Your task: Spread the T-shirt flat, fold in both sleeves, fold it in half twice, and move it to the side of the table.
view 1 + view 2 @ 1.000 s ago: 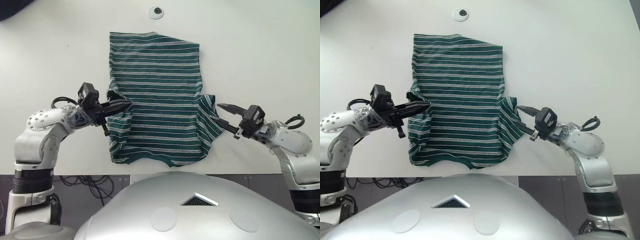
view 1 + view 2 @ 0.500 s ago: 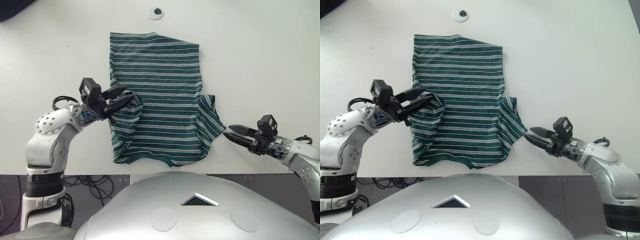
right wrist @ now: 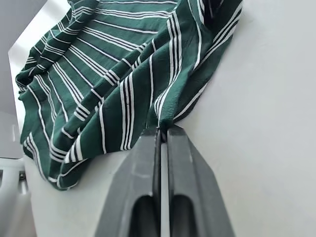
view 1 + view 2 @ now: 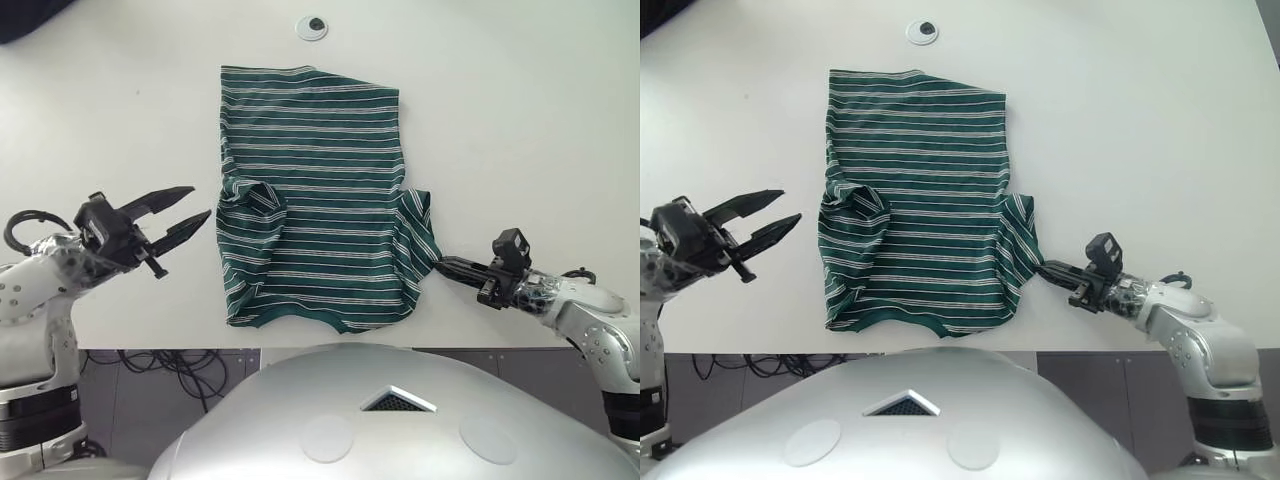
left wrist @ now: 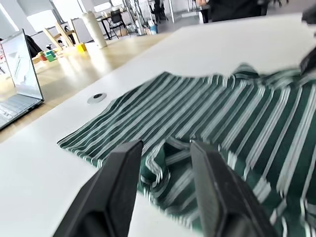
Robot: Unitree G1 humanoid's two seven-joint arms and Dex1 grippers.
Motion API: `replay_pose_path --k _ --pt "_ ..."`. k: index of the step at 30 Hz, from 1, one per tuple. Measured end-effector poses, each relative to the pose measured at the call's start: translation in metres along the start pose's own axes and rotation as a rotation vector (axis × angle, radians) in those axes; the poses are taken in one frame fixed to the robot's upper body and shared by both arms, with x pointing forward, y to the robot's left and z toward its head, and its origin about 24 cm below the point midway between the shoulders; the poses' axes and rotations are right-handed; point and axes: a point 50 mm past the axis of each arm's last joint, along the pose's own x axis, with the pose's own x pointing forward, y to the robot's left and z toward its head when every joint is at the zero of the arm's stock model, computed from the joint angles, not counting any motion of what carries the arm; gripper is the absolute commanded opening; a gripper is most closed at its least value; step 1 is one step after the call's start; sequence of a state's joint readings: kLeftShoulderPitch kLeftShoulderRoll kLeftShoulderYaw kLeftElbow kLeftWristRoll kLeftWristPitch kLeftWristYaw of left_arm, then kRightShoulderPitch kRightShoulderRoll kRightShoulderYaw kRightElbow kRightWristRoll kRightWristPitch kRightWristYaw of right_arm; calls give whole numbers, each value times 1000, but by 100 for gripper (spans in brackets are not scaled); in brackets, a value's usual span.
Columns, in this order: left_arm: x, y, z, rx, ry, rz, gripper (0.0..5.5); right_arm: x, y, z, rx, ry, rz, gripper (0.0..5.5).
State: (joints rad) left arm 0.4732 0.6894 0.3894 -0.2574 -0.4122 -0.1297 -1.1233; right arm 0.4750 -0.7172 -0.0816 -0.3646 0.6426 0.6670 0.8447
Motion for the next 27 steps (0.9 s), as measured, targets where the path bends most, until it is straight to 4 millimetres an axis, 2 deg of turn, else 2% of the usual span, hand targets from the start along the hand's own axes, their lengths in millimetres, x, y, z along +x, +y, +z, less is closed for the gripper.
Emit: replay_pose_path --k 5,8,10,12,14,17,20,23,27 --pt "-22 -19 -22 113 117 -103 174 -4 0 5 0 -23 -5 4" --pt "-29 -35 -38 304 211 -271 174 -5 11 21 0 -107 65 4" --pt "-27 -45 -47 377 250 -374 174 3 24 35 0 -185 161 4" --pt "-24 -49 -49 440 235 -404 174 7 29 45 -22 -201 202 4" --pt "-15 -52 -48 534 192 -433 174 24 37 54 -32 -220 276 4" --pt "-10 -53 -47 574 161 -446 174 42 43 59 -46 -210 307 4" --pt "-5 -59 -47 577 122 -448 174 62 44 57 -43 -165 313 4" --pt "-2 -62 -45 596 95 -445 174 72 44 48 -55 -92 312 4" --pt "-1 -64 -42 652 65 -471 174 77 44 42 -67 -45 312 63"
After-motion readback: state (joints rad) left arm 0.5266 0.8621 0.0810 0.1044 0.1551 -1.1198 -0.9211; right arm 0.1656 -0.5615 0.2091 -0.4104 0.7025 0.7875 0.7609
